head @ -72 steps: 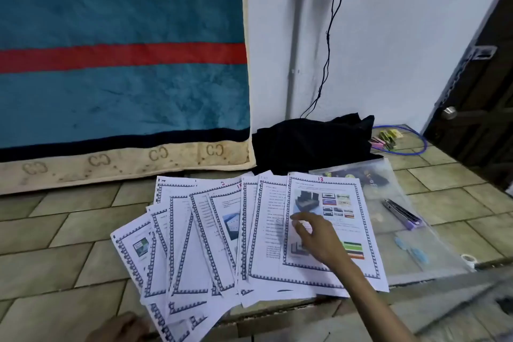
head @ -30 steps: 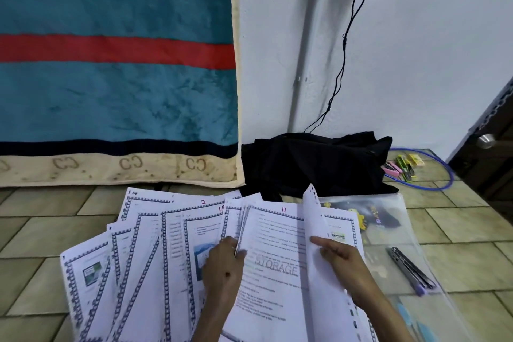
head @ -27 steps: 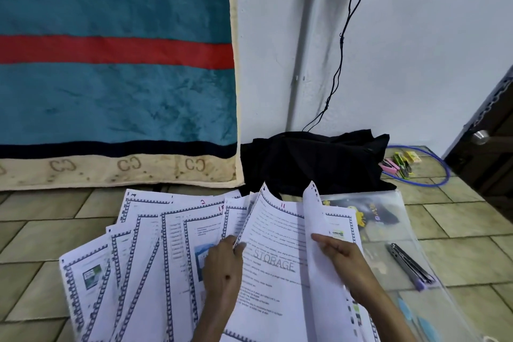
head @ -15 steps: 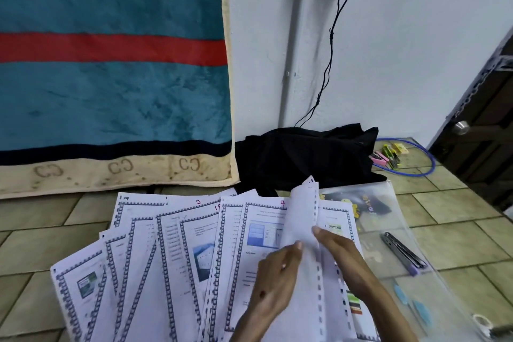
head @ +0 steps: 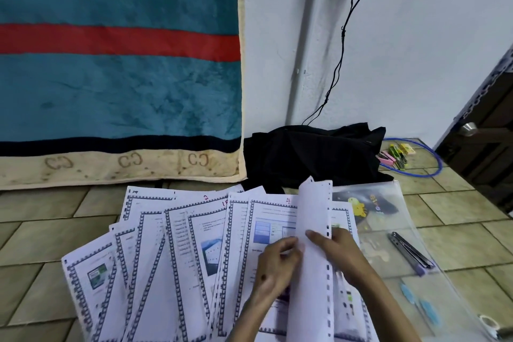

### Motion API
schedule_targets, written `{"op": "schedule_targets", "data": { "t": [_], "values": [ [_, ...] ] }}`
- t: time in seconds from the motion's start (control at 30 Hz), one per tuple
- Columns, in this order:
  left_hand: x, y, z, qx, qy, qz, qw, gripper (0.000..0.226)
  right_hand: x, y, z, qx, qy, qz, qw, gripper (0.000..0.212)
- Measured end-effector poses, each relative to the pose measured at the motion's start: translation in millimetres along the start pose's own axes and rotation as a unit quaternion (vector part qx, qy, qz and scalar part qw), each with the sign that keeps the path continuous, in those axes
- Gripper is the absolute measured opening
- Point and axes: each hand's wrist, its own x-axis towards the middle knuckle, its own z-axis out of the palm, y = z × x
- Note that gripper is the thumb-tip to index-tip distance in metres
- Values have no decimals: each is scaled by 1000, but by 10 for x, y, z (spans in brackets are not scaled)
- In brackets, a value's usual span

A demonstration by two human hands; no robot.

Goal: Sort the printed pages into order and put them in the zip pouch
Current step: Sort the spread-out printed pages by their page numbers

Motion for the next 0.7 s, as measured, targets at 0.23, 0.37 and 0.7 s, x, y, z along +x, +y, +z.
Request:
{"op": "schedule_targets", "data": {
  "t": [0.23, 0.37, 0.7],
  "values": [
    [77, -192, -412, 164, 124, -90, 974, 49, -1, -50, -29, -190, 81, -81, 975, 79],
    [118, -64, -493, 65, 70, -71, 993, 8, 45, -36, 137, -232, 51, -135, 962, 62],
    [-56, -124, -410, 8, 77, -57, 995, 30, 60, -3, 79, -115, 41, -61, 991, 23]
  ]
}}
